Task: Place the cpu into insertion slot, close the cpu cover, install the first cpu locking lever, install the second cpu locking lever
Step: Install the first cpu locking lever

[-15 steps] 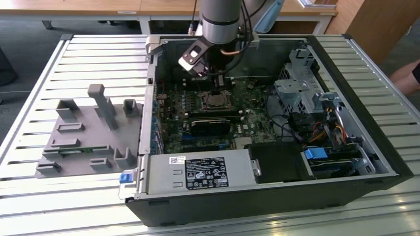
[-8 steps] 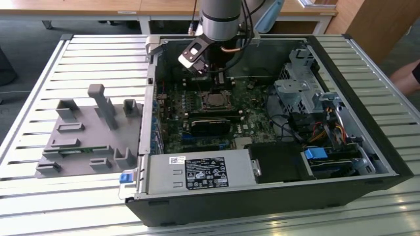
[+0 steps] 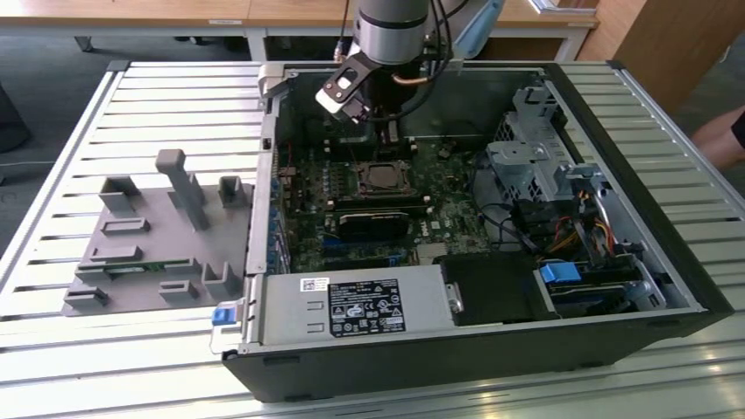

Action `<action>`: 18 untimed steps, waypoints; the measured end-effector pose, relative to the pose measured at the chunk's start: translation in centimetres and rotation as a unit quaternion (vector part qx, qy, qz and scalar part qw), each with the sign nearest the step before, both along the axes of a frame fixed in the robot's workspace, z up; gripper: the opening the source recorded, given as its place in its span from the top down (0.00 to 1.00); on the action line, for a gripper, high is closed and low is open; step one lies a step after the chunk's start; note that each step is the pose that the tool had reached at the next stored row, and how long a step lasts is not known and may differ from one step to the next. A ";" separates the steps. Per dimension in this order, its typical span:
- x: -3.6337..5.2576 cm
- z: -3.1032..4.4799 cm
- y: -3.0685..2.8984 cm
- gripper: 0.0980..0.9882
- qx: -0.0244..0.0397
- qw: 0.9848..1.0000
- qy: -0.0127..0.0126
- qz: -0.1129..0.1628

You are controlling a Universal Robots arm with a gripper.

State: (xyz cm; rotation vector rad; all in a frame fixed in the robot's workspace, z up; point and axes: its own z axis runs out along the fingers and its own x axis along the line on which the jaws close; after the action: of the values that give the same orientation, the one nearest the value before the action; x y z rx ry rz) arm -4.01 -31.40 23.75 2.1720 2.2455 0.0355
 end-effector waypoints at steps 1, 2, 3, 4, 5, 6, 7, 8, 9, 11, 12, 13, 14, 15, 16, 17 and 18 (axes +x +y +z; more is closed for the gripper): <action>0.00 0.12 0.00 0.99 0.000 1.000 0.000 0.000; 0.00 0.24 0.00 0.99 0.000 1.000 0.000 0.000; 0.00 0.38 0.00 0.99 0.000 1.000 0.000 0.000; 0.00 0.54 0.00 0.99 0.000 1.000 0.000 0.000; 0.00 0.71 0.00 0.99 0.000 1.000 0.000 0.000; 0.00 0.90 0.00 0.99 0.000 1.000 0.000 0.000; 0.00 1.11 0.00 0.99 0.000 1.000 0.000 0.000; 0.00 1.32 0.00 0.99 0.000 1.000 0.000 0.000; 0.00 1.54 0.00 0.99 0.000 1.000 0.000 0.000; 0.00 2.02 0.00 0.99 0.000 1.000 0.000 0.000; 0.00 2.26 0.00 0.99 0.000 1.000 0.000 0.000; 0.00 2.50 0.00 0.99 0.000 1.000 0.000 0.000; 0.00 2.75 0.00 0.99 0.000 1.000 0.000 0.000; 0.00 3.01 0.00 0.99 0.000 1.000 0.000 0.000; 0.00 3.25 0.00 0.99 0.000 1.000 0.000 0.000; 0.00 3.46 0.00 0.99 0.000 1.000 0.000 0.000; 0.00 3.65 0.00 0.99 0.000 1.000 0.000 0.000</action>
State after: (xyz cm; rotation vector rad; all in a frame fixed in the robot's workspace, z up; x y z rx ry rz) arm -4.01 -31.40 27.40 2.1715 2.2459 0.0351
